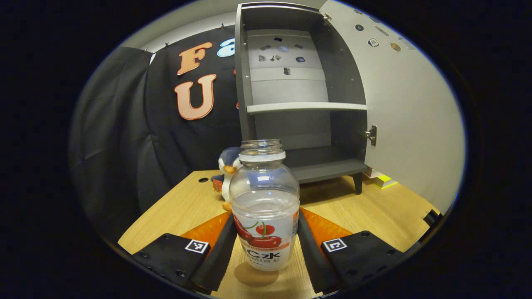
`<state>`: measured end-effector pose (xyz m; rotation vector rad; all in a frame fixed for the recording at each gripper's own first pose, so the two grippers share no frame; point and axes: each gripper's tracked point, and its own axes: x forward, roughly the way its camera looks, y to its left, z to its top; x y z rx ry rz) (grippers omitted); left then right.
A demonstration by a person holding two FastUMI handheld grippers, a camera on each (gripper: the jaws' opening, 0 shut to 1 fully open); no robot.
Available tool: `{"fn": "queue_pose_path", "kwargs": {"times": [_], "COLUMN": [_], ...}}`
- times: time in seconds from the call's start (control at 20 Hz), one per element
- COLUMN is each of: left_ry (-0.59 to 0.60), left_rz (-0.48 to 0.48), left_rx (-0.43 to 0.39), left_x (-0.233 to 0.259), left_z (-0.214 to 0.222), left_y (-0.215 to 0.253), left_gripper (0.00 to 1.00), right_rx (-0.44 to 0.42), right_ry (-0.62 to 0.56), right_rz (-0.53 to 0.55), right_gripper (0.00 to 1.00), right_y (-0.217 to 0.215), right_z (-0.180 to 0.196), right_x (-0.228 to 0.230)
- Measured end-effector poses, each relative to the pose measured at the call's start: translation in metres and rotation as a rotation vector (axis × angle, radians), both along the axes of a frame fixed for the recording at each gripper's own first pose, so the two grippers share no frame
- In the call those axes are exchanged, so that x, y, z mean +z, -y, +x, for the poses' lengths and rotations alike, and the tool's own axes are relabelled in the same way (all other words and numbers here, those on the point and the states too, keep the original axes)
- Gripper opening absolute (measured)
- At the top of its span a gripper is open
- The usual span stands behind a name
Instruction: Open the cabinet door with the right hand, grasp the bottle in the cabinet with the left hand and place it on the coaster, then close the cabinet door with the right hand.
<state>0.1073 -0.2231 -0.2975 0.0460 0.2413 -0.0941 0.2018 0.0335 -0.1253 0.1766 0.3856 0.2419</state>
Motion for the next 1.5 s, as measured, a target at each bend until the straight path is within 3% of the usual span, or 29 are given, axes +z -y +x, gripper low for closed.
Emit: {"fn": "queue_pose_path", "kwargs": {"times": [0.25, 0.55, 1.15, 1.5], "left_ry": [-0.012, -0.094, -0.078, -0.092], "left_rz": [0.033, -0.02, 0.046, 0.034], "left_rx": [0.002, 0.041, 0.018, 0.04], "left_x": [-0.031, -0.063, -0.063, -0.062], "left_z": [0.0, -0.003, -0.026, -0.028], "left_y": [-0.007, -0.024, -0.023, -0.032], "left_gripper": [0.84, 0.85, 0.86, 0.89], "right_rx": [0.006, 0.025, 0.041, 0.041], "right_ry": [-0.07, -0.115, -0.127, -0.134], "right_rz": [-0.02, -0.048, -0.06, -0.052], "right_gripper": [0.24, 0.24, 0.24, 0.24], "right_y": [0.004, -0.001, -0.008, -0.007], "right_z": [0.007, 0.015, 0.024, 0.021], "right_x": [-0.023, -0.037, -0.039, -0.039]}}
